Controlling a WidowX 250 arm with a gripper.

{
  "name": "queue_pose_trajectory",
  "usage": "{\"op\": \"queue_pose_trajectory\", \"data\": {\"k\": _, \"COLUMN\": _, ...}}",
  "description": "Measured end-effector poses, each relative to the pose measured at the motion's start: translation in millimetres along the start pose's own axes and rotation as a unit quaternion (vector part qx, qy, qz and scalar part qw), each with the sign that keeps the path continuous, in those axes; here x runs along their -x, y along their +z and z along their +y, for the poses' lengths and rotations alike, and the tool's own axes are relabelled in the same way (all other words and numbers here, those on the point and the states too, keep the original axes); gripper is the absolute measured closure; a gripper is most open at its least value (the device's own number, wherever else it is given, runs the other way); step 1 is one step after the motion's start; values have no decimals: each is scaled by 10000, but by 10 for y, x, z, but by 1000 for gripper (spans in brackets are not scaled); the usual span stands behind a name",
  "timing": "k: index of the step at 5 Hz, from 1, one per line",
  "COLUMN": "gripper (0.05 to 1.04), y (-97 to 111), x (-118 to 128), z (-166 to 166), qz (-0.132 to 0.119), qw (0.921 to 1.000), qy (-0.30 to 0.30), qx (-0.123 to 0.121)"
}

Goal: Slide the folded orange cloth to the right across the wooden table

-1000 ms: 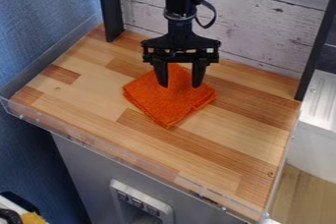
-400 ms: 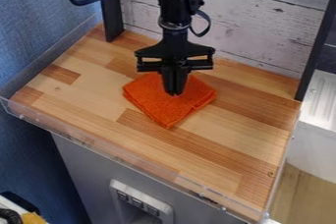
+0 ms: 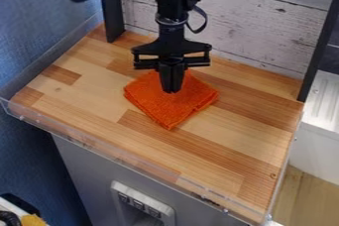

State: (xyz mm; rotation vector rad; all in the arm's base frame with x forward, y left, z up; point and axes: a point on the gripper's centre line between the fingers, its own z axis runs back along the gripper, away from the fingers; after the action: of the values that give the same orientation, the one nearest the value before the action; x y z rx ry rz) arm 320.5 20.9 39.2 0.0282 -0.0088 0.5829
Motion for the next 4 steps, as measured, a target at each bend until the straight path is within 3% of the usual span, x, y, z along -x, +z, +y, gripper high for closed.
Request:
{"op": "queue_pose_trajectory", "data": {"k": 2, "gripper": 1021, "y": -122, "x": -62, "z": -34, "qz": 178, "qw": 9998, "qy": -10, "qx": -107}}
{"op": "queue_pose_trajectory", "data": {"k": 4, "gripper": 1023, "y": -246, "x": -93, "z": -51, "qz": 242, "qw": 9997, "qy": -64, "qx": 32}}
